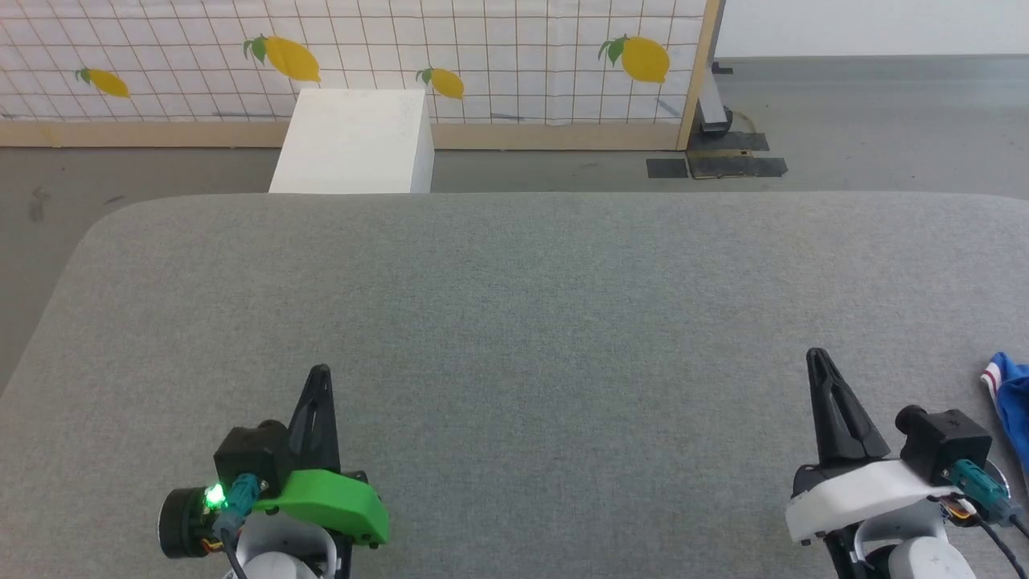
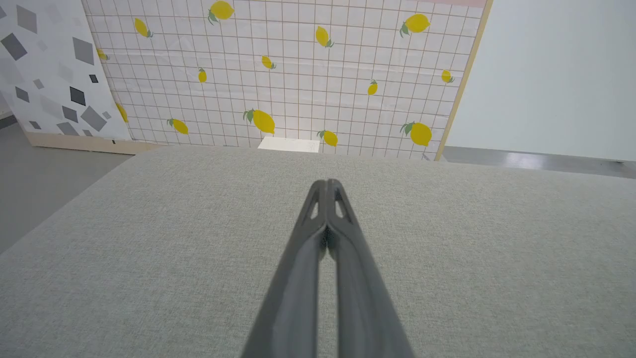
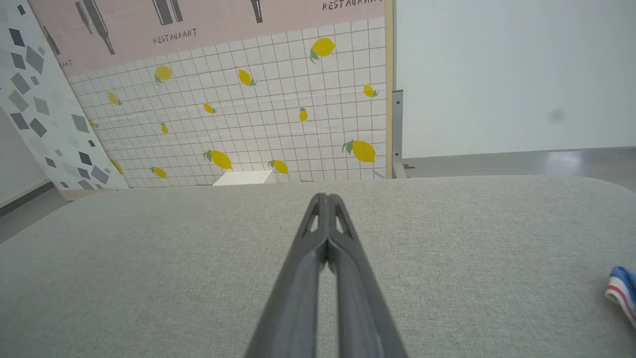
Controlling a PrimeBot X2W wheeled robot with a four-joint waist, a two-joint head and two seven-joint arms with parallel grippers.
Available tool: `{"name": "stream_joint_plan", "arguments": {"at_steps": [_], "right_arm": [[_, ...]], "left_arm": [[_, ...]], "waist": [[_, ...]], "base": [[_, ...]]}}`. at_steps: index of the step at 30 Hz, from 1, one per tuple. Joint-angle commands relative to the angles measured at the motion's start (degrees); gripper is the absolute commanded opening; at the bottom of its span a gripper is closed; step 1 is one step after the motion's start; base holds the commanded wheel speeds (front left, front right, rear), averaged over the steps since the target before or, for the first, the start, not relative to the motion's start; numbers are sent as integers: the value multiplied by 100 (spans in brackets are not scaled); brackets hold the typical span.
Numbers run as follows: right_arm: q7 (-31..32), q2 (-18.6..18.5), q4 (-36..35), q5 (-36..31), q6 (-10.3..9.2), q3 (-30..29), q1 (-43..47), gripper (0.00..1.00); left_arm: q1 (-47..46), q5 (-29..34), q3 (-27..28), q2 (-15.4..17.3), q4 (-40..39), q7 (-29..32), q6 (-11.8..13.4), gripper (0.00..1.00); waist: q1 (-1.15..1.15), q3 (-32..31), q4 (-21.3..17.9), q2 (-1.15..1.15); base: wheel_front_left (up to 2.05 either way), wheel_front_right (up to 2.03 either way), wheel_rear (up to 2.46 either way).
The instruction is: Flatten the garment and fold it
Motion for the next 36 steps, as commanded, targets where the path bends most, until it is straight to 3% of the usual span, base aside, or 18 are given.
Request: {"name": "stream_joint_plan", "arguments": {"at_steps": [1, 36], "right_arm": [[39, 1, -53, -84, -2, 15, 57, 0], [443, 2, -391, -419, -5, 70, 119, 0]], "left_arm": [[54, 64, 33, -26, -39, 34, -24, 0], [125, 393, 230, -56, -309, 431, -151, 0]], "waist": [[0, -2, -2, 0], [0, -50, -65, 0]], "base": [[0, 0, 0], [0, 0, 0]]}}
